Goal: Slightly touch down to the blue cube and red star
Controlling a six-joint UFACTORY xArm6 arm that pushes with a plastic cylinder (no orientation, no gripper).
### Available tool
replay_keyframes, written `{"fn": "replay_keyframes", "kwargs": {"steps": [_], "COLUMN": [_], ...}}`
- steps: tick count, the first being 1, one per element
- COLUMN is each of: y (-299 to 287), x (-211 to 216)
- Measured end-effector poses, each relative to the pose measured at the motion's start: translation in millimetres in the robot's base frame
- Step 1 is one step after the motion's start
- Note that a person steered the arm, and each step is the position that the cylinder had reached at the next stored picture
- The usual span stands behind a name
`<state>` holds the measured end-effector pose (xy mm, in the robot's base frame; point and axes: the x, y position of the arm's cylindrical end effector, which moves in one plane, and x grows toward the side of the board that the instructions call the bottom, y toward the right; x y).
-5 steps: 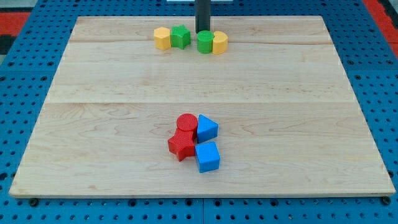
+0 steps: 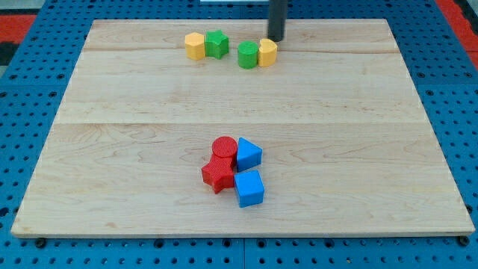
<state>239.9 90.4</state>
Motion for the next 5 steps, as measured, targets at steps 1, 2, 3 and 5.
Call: {"fn": "replay_keyframes", "kwargs": {"steps": [1, 2, 3, 5], "y": [33.0, 45.4, 48.0, 42.0], "x": [32.8, 103.1, 178.9, 328.2]}}
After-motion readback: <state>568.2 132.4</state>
